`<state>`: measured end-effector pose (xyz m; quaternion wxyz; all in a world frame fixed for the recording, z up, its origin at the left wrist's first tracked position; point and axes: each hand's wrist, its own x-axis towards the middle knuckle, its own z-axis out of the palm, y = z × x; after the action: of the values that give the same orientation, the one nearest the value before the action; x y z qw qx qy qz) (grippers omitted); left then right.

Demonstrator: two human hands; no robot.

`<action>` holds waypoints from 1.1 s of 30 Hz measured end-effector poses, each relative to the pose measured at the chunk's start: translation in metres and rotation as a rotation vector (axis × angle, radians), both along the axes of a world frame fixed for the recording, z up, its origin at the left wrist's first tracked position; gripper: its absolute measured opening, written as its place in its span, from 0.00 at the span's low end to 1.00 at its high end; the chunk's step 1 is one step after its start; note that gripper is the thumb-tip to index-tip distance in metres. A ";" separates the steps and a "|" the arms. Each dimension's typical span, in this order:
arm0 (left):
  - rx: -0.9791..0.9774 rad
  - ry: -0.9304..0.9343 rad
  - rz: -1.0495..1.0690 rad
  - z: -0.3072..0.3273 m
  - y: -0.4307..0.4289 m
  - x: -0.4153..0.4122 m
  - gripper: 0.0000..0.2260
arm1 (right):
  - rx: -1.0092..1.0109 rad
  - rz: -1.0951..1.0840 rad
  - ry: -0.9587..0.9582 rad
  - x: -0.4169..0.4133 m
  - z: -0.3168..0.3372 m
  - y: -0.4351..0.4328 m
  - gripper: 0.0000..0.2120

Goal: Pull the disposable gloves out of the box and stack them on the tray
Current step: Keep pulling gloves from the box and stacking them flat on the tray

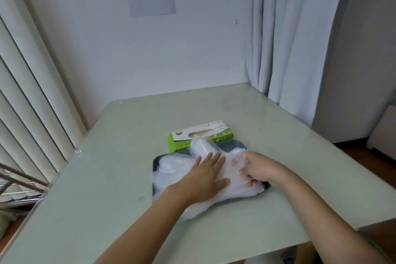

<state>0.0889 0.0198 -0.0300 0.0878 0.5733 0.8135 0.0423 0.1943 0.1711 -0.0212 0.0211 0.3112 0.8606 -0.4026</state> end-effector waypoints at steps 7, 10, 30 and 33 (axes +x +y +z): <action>-0.021 -0.068 0.103 -0.017 -0.008 0.008 0.30 | 0.028 0.041 -0.057 -0.003 0.003 -0.002 0.25; -0.033 -0.068 0.130 -0.015 -0.011 0.009 0.31 | 0.051 0.073 -0.074 -0.004 0.005 -0.004 0.27; -0.124 -0.130 0.207 -0.022 -0.012 0.007 0.32 | -0.327 -0.099 0.390 -0.026 0.028 -0.084 0.20; -0.134 -0.086 0.183 -0.024 -0.012 0.008 0.31 | -0.432 -0.129 0.296 -0.034 0.006 -0.091 0.22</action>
<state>0.0966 0.0079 -0.0538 0.1565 0.4872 0.8589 0.0201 0.1598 0.0800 -0.0149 -0.0649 0.2916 0.7267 -0.6186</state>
